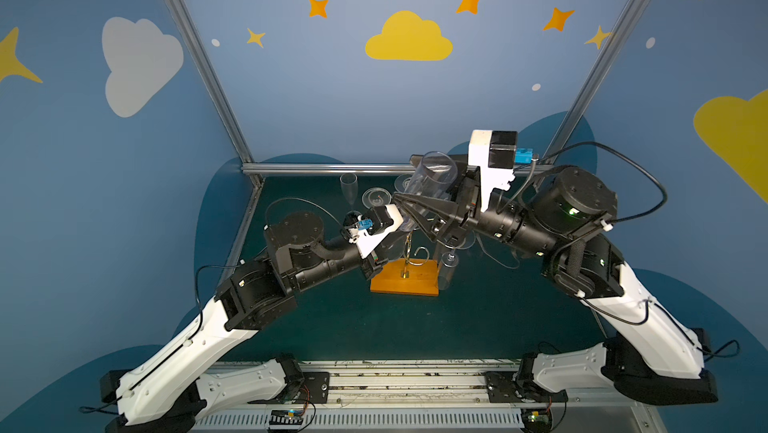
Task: Take the wine glass off the wine glass rack
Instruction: 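Grasp the glass bowl from above with the right gripper while the left holds the stem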
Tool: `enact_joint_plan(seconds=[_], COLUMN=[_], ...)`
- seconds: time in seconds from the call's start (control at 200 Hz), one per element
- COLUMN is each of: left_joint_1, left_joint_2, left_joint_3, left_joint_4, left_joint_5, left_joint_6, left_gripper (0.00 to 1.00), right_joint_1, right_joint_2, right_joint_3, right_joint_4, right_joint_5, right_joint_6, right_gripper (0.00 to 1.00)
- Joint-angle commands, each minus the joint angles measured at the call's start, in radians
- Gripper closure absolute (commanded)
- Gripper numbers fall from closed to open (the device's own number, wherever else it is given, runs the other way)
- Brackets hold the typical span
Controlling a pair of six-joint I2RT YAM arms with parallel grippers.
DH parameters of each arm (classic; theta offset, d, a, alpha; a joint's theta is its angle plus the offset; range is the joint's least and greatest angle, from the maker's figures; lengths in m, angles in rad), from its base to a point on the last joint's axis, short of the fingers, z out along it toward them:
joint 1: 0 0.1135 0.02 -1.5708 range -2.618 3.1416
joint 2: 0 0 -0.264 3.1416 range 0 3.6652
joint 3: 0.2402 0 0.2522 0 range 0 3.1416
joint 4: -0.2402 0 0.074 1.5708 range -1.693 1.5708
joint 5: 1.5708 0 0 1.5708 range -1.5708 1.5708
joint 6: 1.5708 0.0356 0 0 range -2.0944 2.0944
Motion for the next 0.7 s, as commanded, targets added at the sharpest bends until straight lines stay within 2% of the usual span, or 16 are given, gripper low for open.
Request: enact_joint_plan(seconds=[0.0, 0.255, 0.375, 0.696], left_joint_1=[-0.005, -0.009, -0.009, -0.011], left_joint_2=[-0.002, -0.008, -0.009, -0.068], left_joint_3=[-0.003, -0.013, -0.015, -0.083], left_joint_4=[0.024, 0.03, 0.035, 0.128], left_joint_5=[-0.018, -0.027, -0.025, -0.013], left_joint_6=[0.015, 0.016, 0.017, -0.01], left_gripper=[0.97, 0.97, 0.96, 0.39], right_joint_1=[-0.006, -0.005, -0.007, -0.012], right_joint_2=[-0.016, -0.022, -0.031, -0.051], right_joint_3=[-0.01, -0.035, -0.052, -0.066], right_joint_4=[0.055, 0.061, 0.072, 0.073], right_joint_5=[-0.012, -0.016, -0.01, -0.013], right_joint_6=[0.014, -0.008, -0.019, -0.055], right_gripper=[0.4, 0.66, 0.72, 0.77])
